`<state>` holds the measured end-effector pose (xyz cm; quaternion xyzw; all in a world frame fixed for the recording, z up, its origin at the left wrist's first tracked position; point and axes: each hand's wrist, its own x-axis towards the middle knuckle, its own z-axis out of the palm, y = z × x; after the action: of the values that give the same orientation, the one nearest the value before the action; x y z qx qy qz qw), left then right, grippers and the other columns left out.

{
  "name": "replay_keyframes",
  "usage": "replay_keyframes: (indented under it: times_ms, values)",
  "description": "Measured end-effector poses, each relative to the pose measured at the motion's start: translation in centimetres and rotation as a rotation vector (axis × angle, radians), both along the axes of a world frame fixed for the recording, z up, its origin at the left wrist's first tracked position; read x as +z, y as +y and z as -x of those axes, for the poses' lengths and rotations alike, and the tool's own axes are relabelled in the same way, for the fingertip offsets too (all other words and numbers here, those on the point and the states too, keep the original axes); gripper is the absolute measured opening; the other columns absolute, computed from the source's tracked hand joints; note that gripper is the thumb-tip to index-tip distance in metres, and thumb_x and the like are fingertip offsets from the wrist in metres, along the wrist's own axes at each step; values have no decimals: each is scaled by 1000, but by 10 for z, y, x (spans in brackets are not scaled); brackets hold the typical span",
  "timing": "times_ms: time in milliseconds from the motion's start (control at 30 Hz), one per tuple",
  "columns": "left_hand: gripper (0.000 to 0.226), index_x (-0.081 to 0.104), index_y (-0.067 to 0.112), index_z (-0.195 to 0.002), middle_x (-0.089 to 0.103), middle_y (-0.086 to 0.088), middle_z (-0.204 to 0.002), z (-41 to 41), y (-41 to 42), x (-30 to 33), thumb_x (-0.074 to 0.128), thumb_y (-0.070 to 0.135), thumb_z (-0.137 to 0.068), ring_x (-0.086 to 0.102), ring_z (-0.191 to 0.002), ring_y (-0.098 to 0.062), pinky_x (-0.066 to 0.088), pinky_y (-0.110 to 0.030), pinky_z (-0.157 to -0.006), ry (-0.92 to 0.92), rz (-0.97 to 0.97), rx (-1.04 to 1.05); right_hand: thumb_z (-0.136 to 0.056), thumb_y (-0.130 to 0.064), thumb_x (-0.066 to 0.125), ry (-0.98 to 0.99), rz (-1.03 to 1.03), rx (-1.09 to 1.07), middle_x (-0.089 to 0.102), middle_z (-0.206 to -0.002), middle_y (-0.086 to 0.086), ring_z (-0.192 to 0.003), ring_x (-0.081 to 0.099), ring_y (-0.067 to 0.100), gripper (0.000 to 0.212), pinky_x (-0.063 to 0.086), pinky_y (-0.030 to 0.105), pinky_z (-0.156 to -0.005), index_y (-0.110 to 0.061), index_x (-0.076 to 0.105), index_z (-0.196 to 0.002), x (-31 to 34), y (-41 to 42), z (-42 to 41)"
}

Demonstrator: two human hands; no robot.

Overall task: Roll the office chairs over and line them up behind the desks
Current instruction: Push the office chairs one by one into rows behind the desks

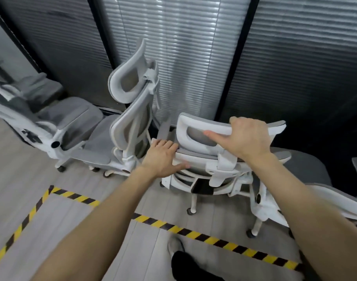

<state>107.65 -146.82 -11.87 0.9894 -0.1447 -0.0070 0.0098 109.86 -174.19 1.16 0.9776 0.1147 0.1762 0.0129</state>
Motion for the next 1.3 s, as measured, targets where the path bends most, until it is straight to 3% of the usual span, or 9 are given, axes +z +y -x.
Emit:
replay_keyframes:
  times_ms: [133,333,533,733,900,1300]
  values:
    - [100,63,24,-134,68,1,-131,33,-3,-2,22,100,-84,59,-126,-27,34,-46,-121,-17,9,63,-80,-106,18,-32,59,30,41,-47,-3,-41,36,15,95,28,28,-48,-18,45,-57,3,3,17]
    - [91,60,23,-137,64,-1,-135,117,-16,-9,19,91,-93,56,-132,-29,29,-50,-126,-61,7,198,-81,-106,15,-14,115,143,48,-47,-1,-43,46,19,100,43,32,-49,-17,53,-56,6,1,69]
    - [87,61,24,-139,63,3,-130,213,-6,-10,24,90,-96,55,-129,-26,26,-49,-130,-70,16,256,-84,-104,20,-46,91,300,45,-46,1,-43,46,22,97,28,29,-48,-15,48,-55,7,9,144]
    - [88,65,22,-131,64,2,-120,303,18,-18,27,93,-96,59,-119,-29,33,-47,-125,-158,76,320,-90,-93,45,-88,12,484,37,-47,0,-42,45,24,84,29,27,-50,-15,44,-58,9,30,213]
    - [89,64,19,-135,65,0,-123,364,30,-12,31,91,-96,59,-121,-30,32,-53,-128,-113,79,365,-90,-76,64,-133,-43,598,57,-51,9,-41,59,30,72,29,27,-50,-10,57,-63,1,43,262]
    - [78,61,22,-136,63,1,-128,504,-32,-17,38,87,-100,58,-126,-28,30,-50,-131,-140,16,722,-88,-69,63,-188,-121,982,59,-55,7,-41,57,28,63,26,28,-50,-11,58,-66,-10,44,311]
